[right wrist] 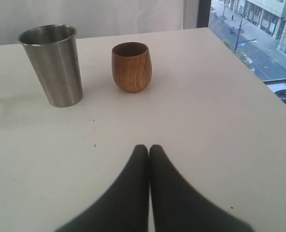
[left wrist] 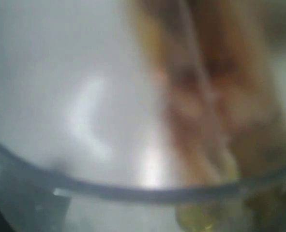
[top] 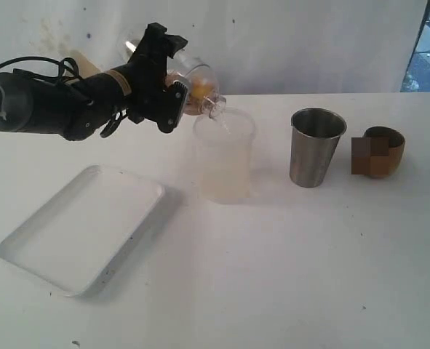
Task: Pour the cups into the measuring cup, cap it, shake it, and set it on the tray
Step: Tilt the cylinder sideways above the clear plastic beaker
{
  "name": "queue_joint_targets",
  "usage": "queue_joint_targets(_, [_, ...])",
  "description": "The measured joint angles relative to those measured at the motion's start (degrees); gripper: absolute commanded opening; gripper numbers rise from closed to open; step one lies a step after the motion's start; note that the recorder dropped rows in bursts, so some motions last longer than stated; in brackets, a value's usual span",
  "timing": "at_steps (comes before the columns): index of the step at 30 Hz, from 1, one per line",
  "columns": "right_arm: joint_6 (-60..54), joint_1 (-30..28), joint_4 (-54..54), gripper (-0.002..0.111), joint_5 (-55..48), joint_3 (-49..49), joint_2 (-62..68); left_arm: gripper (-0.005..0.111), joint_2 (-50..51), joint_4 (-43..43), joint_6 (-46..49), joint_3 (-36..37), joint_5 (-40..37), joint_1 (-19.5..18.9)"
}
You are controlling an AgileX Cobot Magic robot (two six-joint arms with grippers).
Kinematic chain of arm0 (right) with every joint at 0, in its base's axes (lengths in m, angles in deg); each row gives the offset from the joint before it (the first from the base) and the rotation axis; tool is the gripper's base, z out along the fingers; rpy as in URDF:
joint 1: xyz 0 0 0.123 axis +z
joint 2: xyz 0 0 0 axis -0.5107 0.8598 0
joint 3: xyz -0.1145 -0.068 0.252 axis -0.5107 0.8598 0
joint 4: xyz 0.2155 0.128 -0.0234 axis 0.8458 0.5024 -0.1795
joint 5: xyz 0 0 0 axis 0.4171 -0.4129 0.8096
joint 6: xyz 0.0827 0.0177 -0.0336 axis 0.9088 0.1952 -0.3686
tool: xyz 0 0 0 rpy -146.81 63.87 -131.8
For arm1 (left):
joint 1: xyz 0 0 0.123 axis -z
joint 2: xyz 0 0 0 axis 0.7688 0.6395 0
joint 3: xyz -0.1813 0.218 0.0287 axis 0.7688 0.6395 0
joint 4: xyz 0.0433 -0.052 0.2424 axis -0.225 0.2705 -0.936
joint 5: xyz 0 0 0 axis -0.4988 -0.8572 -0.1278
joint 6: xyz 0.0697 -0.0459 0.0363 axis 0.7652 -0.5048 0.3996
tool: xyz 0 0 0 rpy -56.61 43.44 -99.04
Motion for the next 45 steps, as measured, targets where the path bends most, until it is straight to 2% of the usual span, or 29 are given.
queue_joint_targets(26, [0.0,0.0,0.0,0.0,0.0,0.0,0.0,0.0,0.0,0.6,7.8,0.0,6.9,0.0])
queue_joint_targets(45, [0.0,0.0,0.0,0.0,0.0,0.0,0.0,0.0,0.0,2.3,13.0,0.0,8.9,0.0])
